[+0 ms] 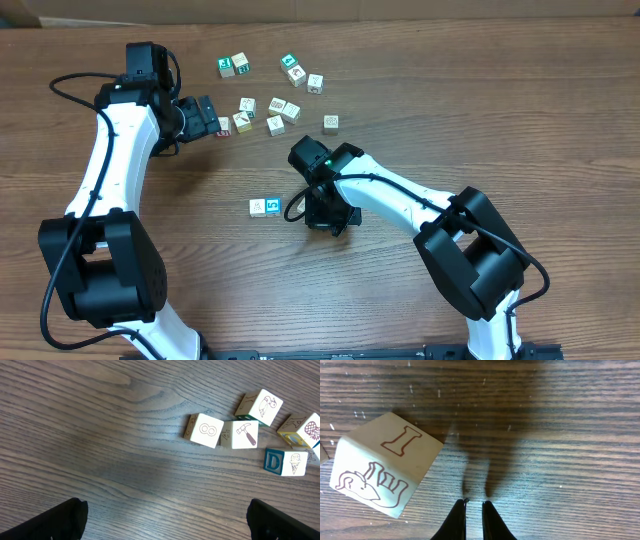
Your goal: Form a horizontal line
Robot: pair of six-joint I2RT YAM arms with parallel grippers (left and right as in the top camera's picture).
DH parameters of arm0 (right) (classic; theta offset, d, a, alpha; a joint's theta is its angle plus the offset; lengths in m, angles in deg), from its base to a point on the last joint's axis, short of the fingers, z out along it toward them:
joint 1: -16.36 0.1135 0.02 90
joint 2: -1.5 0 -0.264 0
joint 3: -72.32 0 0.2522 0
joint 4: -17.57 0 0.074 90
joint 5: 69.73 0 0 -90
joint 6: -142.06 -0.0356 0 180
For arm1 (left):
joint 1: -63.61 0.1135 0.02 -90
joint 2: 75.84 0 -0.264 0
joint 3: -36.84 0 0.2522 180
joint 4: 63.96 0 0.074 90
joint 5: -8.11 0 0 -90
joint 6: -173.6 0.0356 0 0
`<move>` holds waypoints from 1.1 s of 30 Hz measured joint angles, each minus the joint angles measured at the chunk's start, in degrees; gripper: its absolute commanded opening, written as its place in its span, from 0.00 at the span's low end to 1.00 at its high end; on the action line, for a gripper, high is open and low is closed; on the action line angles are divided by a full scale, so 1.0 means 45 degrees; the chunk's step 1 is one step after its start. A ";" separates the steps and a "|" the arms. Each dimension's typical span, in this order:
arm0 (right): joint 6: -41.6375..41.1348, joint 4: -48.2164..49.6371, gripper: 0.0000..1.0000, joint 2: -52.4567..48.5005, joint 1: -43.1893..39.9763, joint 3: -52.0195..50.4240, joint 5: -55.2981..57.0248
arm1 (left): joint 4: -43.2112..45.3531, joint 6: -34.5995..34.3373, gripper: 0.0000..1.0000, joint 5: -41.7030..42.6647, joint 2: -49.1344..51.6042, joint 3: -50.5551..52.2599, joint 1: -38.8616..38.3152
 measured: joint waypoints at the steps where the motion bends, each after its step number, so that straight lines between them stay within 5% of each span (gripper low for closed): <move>1: 0.0000 0.0005 0.09 0.0000 0.0005 0.0000 0.0000 | 0.0000 -0.0005 1.00 0.0000 0.0000 0.0000 0.0000; 33: -0.0005 0.0452 0.09 0.0000 0.0000 0.0000 0.0194 | 0.0000 -0.0005 1.00 0.0000 0.0000 0.0000 0.0000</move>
